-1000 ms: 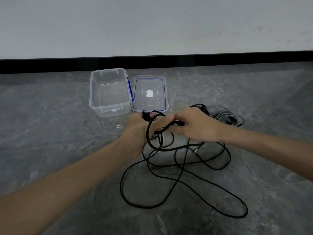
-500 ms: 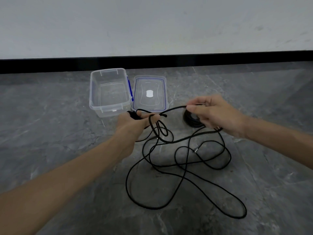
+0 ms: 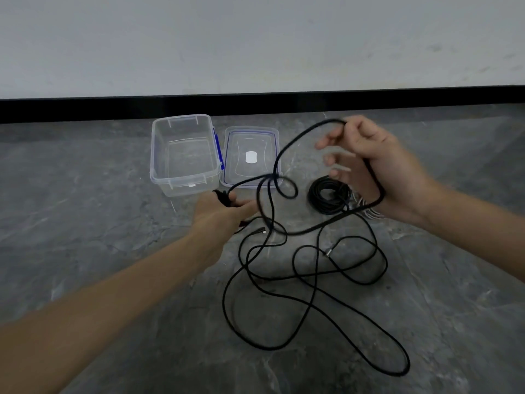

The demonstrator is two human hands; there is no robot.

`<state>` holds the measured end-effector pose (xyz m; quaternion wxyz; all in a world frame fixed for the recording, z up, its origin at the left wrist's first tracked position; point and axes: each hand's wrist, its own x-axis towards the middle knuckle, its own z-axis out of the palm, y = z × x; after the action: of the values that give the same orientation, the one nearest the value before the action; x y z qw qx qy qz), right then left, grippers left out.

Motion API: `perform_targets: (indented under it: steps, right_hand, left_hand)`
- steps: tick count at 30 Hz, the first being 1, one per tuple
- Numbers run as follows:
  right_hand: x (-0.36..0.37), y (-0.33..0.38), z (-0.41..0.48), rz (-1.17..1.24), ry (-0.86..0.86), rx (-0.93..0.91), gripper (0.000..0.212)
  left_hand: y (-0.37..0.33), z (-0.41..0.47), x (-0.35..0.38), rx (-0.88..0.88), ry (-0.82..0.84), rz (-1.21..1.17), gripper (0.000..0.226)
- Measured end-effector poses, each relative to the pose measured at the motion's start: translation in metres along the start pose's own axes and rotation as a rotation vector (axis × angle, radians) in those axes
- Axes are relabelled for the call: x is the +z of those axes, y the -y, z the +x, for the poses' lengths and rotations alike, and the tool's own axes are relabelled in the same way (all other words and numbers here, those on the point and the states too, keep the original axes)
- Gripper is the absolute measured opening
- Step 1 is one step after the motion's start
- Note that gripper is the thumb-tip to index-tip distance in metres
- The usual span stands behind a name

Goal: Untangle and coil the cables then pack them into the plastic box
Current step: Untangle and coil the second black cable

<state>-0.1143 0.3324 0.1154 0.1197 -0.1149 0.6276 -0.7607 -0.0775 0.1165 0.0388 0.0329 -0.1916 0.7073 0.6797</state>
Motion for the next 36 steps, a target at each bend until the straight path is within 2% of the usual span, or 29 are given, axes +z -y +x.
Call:
perform_targets:
  steps: [4, 7, 10, 12, 15, 23, 24, 26, 28, 29, 31, 32, 36]
  right_hand:
    - [-0.019, 0.006, 0.009, 0.009, -0.182, -0.08, 0.021]
    - [-0.04, -0.007, 0.013, -0.129, -0.264, -0.076, 0.022]
    - [-0.057, -0.028, 0.01, -0.376, -0.281, -0.009, 0.023]
    - [-0.06, -0.041, 0.005, -0.595, -0.215, 0.033, 0.027]
    - [-0.055, -0.054, 0.001, -0.766, -0.056, 0.046, 0.03]
    - [-0.03, -0.038, -0.003, -0.845, 0.156, 0.017, 0.043]
    - [-0.028, -0.037, -0.003, -0.843, 0.2, 0.014, 0.04]
    - [-0.02, -0.032, -0.006, -0.829, 0.261, 0.019, 0.016]
    - [-0.015, -0.031, -0.006, -0.849, 0.258, 0.04, 0.034]
    - [-0.011, -0.032, -0.006, -0.897, 0.252, 0.028, 0.029]
    - [-0.009, -0.039, -0.005, -1.092, 0.254, -0.037, 0.006]
    - [-0.01, -0.042, -0.005, -1.191, 0.248, -0.082, 0.01]
    - [-0.005, -0.042, -0.008, -1.472, 0.215, -0.198, 0.058]
  left_hand:
    - [0.005, -0.001, -0.007, -0.064, -0.039, 0.015, 0.038]
    - [0.002, -0.001, -0.008, -0.112, -0.023, -0.032, 0.037]
    - [-0.004, -0.004, -0.005, -0.116, 0.029, -0.09, 0.02]
    - [-0.01, -0.006, -0.003, -0.123, 0.036, -0.114, 0.019]
    - [-0.016, -0.007, 0.0, -0.136, 0.023, -0.123, 0.023]
    - [-0.026, -0.009, 0.003, -0.108, 0.029, -0.135, 0.026]
    - [-0.028, -0.009, 0.003, -0.109, 0.033, -0.147, 0.028]
    - [-0.031, -0.01, 0.004, -0.104, 0.044, -0.155, 0.03]
    - [-0.034, -0.011, 0.006, -0.086, 0.06, -0.155, 0.029]
    - [-0.036, -0.012, 0.006, -0.079, 0.068, -0.158, 0.029]
    - [-0.038, -0.013, 0.007, -0.064, 0.084, -0.162, 0.029]
    - [-0.039, -0.014, 0.007, -0.052, 0.092, -0.157, 0.029]
    - [-0.039, -0.017, 0.013, -0.001, 0.105, -0.119, 0.027]
